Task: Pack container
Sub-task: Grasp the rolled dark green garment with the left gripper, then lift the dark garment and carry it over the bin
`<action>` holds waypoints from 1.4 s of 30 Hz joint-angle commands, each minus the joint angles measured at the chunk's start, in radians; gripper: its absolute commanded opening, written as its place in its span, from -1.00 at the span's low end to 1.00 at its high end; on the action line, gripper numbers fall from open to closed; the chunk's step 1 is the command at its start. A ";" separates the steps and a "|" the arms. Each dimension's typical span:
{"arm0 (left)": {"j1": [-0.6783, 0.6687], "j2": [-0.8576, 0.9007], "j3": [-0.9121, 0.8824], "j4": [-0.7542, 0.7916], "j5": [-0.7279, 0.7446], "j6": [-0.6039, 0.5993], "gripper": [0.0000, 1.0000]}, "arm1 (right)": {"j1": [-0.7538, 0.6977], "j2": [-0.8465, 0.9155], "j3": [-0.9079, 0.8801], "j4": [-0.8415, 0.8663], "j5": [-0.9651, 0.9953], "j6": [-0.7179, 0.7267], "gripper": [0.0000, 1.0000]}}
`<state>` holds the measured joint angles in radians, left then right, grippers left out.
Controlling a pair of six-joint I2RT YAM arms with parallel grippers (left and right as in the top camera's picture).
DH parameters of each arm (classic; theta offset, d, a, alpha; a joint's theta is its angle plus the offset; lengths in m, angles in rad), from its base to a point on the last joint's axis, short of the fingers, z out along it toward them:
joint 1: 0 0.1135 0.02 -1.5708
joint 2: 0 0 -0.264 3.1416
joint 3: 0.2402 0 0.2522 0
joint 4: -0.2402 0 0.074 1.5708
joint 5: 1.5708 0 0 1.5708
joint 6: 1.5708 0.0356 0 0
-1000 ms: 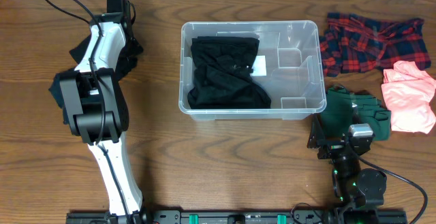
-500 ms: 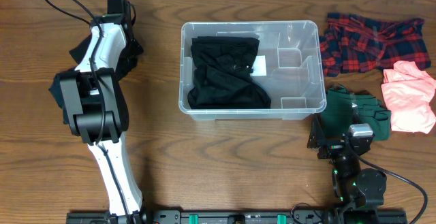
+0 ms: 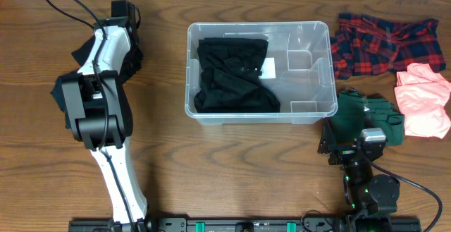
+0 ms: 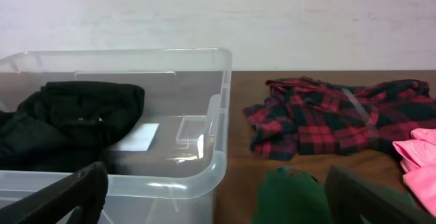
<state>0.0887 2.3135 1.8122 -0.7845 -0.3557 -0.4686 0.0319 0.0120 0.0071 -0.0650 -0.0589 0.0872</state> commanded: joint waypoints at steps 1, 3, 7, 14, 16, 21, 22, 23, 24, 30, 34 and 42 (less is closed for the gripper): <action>0.000 0.021 -0.037 -0.013 0.059 -0.012 -0.13 | -0.009 -0.005 -0.002 -0.003 0.000 0.009 0.99; 0.000 0.021 -0.037 -0.013 0.059 -0.012 -0.46 | -0.009 -0.005 -0.002 -0.003 0.000 0.009 0.99; 0.000 0.015 -0.027 -0.013 0.058 0.000 -0.88 | -0.009 -0.005 -0.002 -0.003 0.000 0.009 0.99; 0.000 -0.047 0.046 -0.020 0.058 0.191 -0.88 | -0.009 -0.005 -0.002 -0.003 0.000 0.009 0.99; 0.000 -0.086 0.051 -0.021 0.058 0.215 -0.88 | -0.009 -0.005 -0.002 -0.003 0.000 0.009 0.98; -0.002 -0.228 0.051 -0.039 0.059 0.214 -0.88 | -0.009 -0.005 -0.002 -0.003 0.000 0.009 0.98; -0.003 -0.262 0.052 -0.048 0.059 0.214 -0.88 | -0.009 -0.005 -0.002 -0.003 0.000 0.009 0.99; -0.007 -0.290 0.052 -0.052 0.059 0.214 -0.88 | -0.009 -0.005 -0.002 -0.003 0.000 0.009 0.99; -0.011 -0.321 0.052 -0.054 0.059 0.214 -0.88 | -0.009 -0.005 -0.002 -0.004 0.000 0.009 0.99; -0.062 -0.460 0.052 -0.058 0.068 0.219 -0.88 | -0.009 -0.005 -0.002 -0.004 0.000 0.009 0.99; -0.127 -0.528 0.051 -0.058 0.181 0.297 -0.88 | -0.009 -0.005 -0.002 -0.003 0.000 0.009 0.99; -0.272 -0.564 0.051 -0.059 0.613 0.575 -0.88 | -0.009 -0.005 -0.002 -0.003 0.000 0.009 0.98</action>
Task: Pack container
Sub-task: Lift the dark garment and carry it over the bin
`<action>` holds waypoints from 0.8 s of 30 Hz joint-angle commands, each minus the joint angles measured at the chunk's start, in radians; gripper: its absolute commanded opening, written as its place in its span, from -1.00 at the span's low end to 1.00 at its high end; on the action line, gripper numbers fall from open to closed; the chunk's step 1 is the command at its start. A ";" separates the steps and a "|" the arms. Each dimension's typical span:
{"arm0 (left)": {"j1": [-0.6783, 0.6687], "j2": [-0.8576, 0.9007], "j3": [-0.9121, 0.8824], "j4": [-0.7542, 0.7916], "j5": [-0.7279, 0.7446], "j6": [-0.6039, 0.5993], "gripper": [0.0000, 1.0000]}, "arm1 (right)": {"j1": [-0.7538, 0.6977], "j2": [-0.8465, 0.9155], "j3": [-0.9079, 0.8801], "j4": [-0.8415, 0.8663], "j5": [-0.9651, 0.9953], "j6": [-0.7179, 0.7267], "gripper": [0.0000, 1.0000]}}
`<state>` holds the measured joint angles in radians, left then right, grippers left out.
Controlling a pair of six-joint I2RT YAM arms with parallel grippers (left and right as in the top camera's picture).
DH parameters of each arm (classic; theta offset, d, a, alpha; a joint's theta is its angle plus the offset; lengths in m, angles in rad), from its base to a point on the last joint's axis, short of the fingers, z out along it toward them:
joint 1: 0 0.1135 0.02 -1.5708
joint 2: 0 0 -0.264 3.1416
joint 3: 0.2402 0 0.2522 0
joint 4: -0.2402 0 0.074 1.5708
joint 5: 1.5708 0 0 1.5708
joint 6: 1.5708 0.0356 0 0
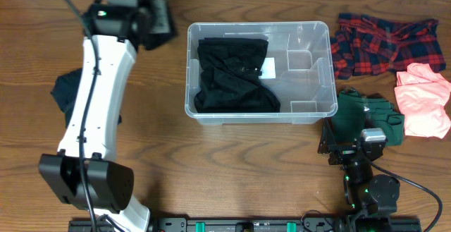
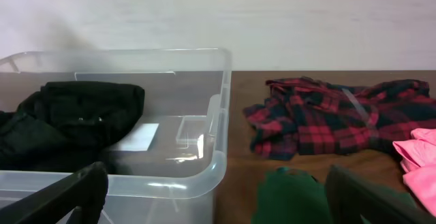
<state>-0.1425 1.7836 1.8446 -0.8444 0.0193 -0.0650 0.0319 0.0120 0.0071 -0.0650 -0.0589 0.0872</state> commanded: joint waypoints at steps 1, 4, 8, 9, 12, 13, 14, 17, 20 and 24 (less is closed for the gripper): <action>-0.058 -0.034 0.019 0.001 0.280 0.205 -0.88 | -0.009 -0.005 -0.002 -0.003 0.000 0.009 0.99; -0.107 -0.034 0.019 0.001 0.361 0.286 -0.88 | -0.009 -0.005 -0.002 -0.003 0.000 0.009 0.98; -0.170 -0.034 0.019 0.001 0.437 0.378 -0.88 | -0.009 -0.005 -0.002 -0.003 0.000 0.009 0.98; -0.185 -0.034 0.019 0.002 0.437 0.397 -0.88 | -0.009 -0.005 -0.002 -0.003 0.000 0.009 0.98; -0.237 -0.031 0.019 0.002 0.436 0.488 -0.88 | -0.009 -0.005 -0.002 -0.004 0.000 0.009 0.98; -0.255 -0.027 0.019 0.002 0.436 0.534 -0.88 | -0.009 -0.005 -0.002 -0.004 0.000 0.009 0.98; -0.269 -0.024 0.019 0.002 0.436 0.575 -0.88 | -0.009 -0.005 -0.002 -0.004 0.000 0.009 0.98; -0.300 -0.006 0.019 0.002 0.437 0.688 -0.88 | -0.009 -0.005 -0.002 -0.003 0.000 0.009 0.99; -0.315 0.020 0.018 0.014 0.443 0.736 -0.88 | -0.009 -0.005 -0.002 -0.003 0.000 0.009 0.99; -0.330 0.067 0.018 0.066 0.510 0.746 -0.88 | -0.009 -0.005 -0.002 -0.004 0.000 0.009 0.98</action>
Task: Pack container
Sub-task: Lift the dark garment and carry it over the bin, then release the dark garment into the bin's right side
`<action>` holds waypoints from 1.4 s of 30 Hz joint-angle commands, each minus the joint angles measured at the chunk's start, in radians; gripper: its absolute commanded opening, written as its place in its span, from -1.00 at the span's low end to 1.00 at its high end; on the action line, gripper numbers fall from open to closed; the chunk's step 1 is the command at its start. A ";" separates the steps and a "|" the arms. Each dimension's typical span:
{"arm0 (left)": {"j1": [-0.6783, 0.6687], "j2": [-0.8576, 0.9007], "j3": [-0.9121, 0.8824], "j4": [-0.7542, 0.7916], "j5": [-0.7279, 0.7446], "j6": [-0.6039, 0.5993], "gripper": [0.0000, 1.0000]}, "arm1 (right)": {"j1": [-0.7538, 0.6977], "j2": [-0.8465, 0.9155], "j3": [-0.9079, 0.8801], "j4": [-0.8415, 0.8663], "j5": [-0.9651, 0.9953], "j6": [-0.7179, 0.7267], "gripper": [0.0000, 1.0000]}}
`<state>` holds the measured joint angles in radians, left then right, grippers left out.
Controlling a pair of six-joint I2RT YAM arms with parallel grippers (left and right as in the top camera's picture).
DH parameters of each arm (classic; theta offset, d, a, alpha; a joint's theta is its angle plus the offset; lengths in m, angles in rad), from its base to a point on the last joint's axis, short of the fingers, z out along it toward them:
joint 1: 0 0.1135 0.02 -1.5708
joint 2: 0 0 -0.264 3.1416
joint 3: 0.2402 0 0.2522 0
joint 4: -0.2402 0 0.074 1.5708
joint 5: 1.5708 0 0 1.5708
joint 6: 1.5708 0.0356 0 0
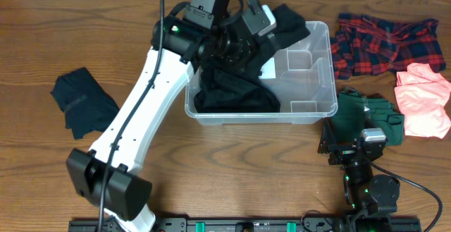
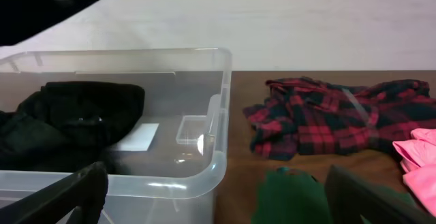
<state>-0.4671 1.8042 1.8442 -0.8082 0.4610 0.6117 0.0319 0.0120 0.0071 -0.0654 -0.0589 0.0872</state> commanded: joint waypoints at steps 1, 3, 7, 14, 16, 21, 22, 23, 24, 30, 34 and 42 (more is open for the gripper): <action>-0.010 0.061 0.019 0.044 0.080 0.071 -0.88 | -0.009 -0.005 -0.002 -0.003 0.000 0.009 0.99; -0.023 0.095 0.019 0.061 0.089 0.109 -0.88 | -0.009 -0.005 -0.002 -0.003 0.001 0.009 0.99; -0.048 0.158 0.019 0.077 0.088 0.212 -0.88 | -0.009 -0.005 -0.002 -0.006 0.038 -0.031 0.99; -0.056 0.236 0.019 0.190 0.078 0.249 -0.88 | -0.009 -0.005 -0.002 -0.007 0.043 -0.157 0.98; -0.058 0.251 0.019 0.212 0.078 0.252 -0.88 | -0.009 -0.005 -0.002 -0.008 0.059 -0.157 0.99; -0.061 0.291 0.019 0.212 0.078 0.310 -0.88 | -0.009 -0.004 -0.002 -0.008 0.070 -0.220 0.99; -0.064 0.301 0.019 0.213 0.078 0.317 -0.88 | -0.009 -0.004 -0.002 -0.008 0.070 -0.228 0.99; -0.067 0.309 0.019 0.216 0.077 0.320 -0.88 | -0.009 -0.004 -0.002 -0.008 0.071 -0.228 0.98; -0.069 0.315 0.019 0.220 0.077 0.319 -0.88 | -0.009 -0.004 -0.002 -0.008 0.072 -0.228 0.98; -0.073 0.330 0.019 0.237 0.076 0.319 -0.54 | -0.009 -0.004 -0.002 -0.008 0.079 -0.228 0.98; -0.073 0.330 0.019 0.243 0.046 0.306 0.18 | -0.009 -0.004 -0.002 -0.008 0.078 -0.227 0.98; -0.061 0.279 0.019 0.313 -0.020 0.213 0.51 | -0.009 -0.004 -0.002 -0.008 0.078 -0.227 0.98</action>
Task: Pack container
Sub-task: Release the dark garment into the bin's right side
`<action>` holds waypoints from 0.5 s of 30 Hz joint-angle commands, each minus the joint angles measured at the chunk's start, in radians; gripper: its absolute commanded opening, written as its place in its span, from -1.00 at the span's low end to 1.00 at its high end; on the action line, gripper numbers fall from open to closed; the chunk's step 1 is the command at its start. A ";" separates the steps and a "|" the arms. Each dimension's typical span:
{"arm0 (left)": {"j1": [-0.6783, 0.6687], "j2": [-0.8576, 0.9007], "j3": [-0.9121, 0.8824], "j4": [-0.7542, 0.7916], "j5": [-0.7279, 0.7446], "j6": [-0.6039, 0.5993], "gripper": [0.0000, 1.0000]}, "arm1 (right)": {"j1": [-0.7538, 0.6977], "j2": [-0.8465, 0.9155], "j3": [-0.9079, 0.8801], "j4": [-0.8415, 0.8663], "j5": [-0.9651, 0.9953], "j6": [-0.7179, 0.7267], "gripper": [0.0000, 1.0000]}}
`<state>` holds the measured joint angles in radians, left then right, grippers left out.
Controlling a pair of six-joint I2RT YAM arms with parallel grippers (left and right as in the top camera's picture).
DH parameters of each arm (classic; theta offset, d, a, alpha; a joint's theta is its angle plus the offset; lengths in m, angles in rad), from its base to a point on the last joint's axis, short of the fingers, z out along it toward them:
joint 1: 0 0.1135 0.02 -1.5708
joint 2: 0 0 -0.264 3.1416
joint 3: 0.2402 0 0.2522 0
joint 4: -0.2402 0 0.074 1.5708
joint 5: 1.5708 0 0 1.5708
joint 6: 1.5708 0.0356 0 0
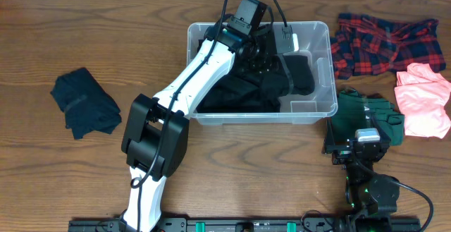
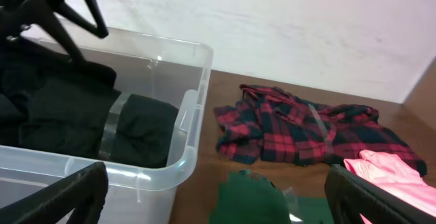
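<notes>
The clear plastic container (image 1: 320, 108) stands mid-table, with a black garment (image 1: 229, 94) in its left half. A second black garment (image 1: 297, 73) lies in its right half, also seen in the right wrist view (image 2: 139, 129). My left gripper (image 1: 271, 50) reaches into the container just above this garment. Its fingers (image 2: 88, 13) are spread, so it is open and holds nothing. My right gripper (image 2: 216, 176) stands open near the table's front right, just above the green garment (image 2: 248, 200), with nothing between its fingers.
A dark navy garment (image 1: 84, 104) lies on the table at the left. A red plaid shirt (image 1: 384, 43), a pink garment (image 1: 423, 99) and the green garment (image 1: 366, 116) lie right of the container. The left arm (image 1: 190, 84) spans the container's left rim.
The black garment held over the container's back now lies in its right half, and my left gripper stands open over it. The right wrist view has shifted, so the right arm has moved a little.
My left gripper was first at dark garments on the table's left. Then it was at the back left with a black garment, a navy one staying on the table. Then it held the garment above the container, where it now lies released.
</notes>
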<state>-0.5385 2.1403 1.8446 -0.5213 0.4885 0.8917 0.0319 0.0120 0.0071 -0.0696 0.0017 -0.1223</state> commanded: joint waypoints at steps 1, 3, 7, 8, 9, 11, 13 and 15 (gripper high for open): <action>0.013 -0.073 0.019 0.043 -0.064 -0.093 0.51 | -0.009 -0.004 -0.002 -0.003 0.017 -0.018 0.98; 0.024 -0.116 0.019 0.072 -0.091 -0.140 0.51 | -0.009 -0.004 -0.002 -0.003 0.017 -0.018 0.99; 0.054 -0.216 0.019 0.091 -0.202 -0.259 0.51 | -0.009 -0.004 -0.002 -0.003 0.017 -0.018 0.98; 0.067 -0.244 0.019 0.088 -0.260 -0.301 0.50 | -0.009 -0.004 -0.002 -0.003 0.017 -0.018 0.98; 0.080 -0.267 0.019 0.081 -0.315 -0.342 0.50 | -0.009 -0.004 -0.002 -0.003 0.017 -0.018 0.98; 0.114 -0.317 0.019 0.050 -0.436 -0.422 0.51 | -0.009 -0.004 -0.002 -0.003 0.017 -0.018 0.99; 0.152 -0.357 0.019 0.002 -0.549 -0.500 0.59 | -0.009 -0.004 -0.002 -0.003 0.017 -0.018 0.99; 0.200 -0.392 0.019 -0.068 -0.669 -0.580 0.72 | -0.009 -0.004 -0.002 -0.003 0.017 -0.018 0.99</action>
<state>-0.3920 1.7786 1.8511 -0.5442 0.0650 0.4881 0.0319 0.0120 0.0071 -0.0692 0.0048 -0.1249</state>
